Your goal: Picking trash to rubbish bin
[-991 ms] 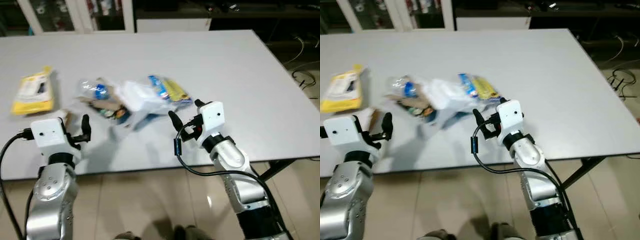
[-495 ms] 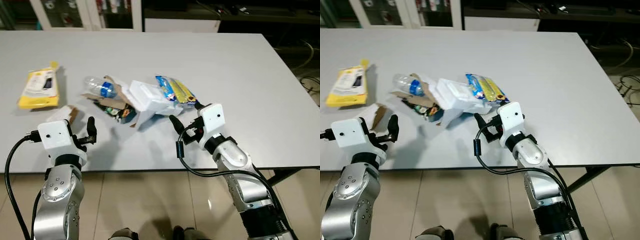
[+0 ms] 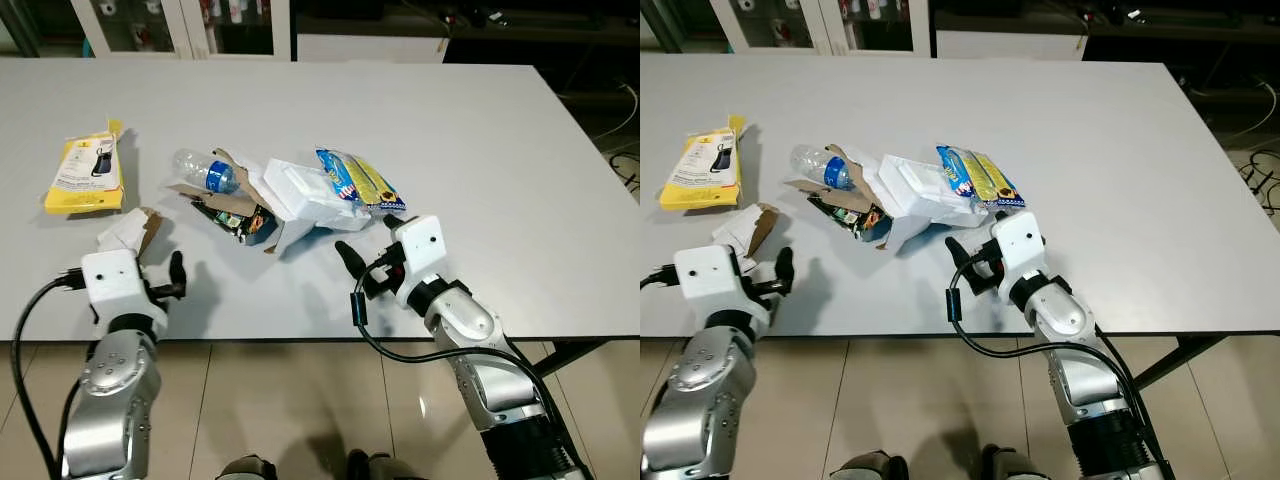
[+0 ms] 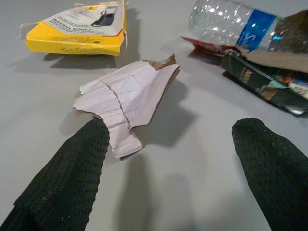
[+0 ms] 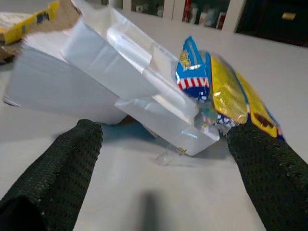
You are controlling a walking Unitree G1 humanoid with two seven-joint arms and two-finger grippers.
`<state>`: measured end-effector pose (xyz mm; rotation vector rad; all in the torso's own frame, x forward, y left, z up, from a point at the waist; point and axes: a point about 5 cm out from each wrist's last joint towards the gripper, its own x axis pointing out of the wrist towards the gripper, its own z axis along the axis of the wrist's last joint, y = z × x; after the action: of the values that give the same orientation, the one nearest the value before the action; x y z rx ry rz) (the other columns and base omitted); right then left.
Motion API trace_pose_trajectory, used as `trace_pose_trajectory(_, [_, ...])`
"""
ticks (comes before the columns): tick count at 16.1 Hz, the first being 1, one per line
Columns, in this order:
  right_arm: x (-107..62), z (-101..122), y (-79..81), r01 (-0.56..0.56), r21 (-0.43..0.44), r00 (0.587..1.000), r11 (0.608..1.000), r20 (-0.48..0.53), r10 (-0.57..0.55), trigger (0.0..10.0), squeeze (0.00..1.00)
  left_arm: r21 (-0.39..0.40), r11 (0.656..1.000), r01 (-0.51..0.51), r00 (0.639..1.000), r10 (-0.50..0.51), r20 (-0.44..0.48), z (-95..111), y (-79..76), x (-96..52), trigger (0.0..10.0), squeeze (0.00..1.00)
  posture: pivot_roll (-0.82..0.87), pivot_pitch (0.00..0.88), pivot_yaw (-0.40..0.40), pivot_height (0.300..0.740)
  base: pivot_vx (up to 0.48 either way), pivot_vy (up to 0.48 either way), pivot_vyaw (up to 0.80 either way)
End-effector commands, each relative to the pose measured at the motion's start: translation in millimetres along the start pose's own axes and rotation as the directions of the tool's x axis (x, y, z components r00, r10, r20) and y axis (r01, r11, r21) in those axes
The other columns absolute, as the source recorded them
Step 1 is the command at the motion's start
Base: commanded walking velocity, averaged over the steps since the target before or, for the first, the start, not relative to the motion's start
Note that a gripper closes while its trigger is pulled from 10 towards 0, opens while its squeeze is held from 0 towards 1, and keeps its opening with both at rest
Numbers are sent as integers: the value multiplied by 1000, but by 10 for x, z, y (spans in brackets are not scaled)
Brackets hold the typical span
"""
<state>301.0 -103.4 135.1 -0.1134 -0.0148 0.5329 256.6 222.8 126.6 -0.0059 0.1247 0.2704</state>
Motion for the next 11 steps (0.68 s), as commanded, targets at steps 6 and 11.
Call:
trace_pose_trajectory(6, [-70,4,150,-108,68,994,992,19,107,10000,1000,44,999,-18,1000,17,15,70,133,55,10000,0,-5,197,21,740,0,0,0])
trace_pose_trajectory(11, [-257,-97,183,-337,119,935,934,-75,347,10000,1000,44,999,-24,1000,23,21,100,161,107,10000,0,-19,202,16,740,0,0,0])
